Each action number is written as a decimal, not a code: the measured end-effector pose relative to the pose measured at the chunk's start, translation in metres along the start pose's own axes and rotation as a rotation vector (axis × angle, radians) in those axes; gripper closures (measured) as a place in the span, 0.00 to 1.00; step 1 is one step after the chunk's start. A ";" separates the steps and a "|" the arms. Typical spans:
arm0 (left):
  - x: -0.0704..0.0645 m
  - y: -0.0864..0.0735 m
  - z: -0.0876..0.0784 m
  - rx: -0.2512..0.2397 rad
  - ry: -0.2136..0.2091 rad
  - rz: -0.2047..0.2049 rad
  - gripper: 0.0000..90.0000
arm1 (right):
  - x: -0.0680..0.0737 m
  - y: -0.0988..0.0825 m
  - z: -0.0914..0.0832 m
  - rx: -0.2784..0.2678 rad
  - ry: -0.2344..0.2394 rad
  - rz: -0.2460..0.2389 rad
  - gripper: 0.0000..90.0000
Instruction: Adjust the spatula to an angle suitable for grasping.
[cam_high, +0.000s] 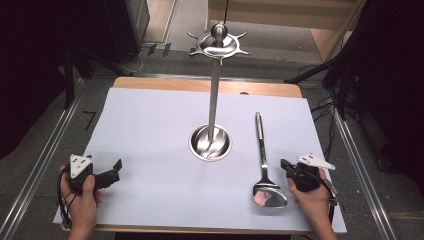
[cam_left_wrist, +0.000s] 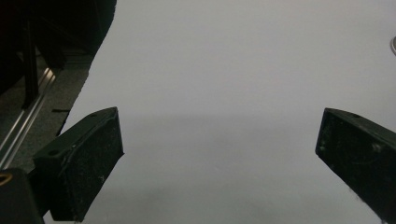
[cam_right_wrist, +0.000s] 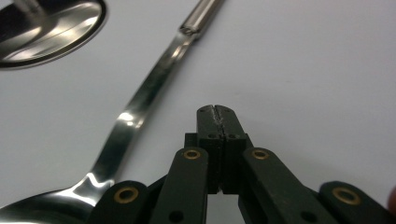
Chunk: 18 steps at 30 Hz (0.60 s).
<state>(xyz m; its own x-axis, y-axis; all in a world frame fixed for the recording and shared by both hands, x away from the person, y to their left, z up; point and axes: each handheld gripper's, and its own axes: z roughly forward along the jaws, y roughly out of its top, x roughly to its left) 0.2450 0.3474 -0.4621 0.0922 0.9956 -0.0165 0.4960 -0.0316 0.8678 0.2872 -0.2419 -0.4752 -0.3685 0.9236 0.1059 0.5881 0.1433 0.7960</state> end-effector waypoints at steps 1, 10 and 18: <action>-0.001 0.000 0.001 0.003 0.002 0.000 0.02 | 0.005 0.005 0.007 0.023 0.032 0.006 1.00; -0.002 -0.001 -0.002 -0.022 0.012 0.005 0.07 | 0.006 0.005 0.021 0.104 0.034 0.066 1.00; -0.002 -0.001 -0.001 -0.016 0.024 0.008 0.06 | 0.016 0.000 0.020 0.105 0.104 0.060 1.00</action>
<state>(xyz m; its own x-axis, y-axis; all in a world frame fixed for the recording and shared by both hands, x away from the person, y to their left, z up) 0.2431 0.3455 -0.4621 0.0756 0.9971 0.0022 0.4814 -0.0385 0.8756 0.2958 -0.2195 -0.4854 -0.3997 0.8907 0.2165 0.6811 0.1306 0.7204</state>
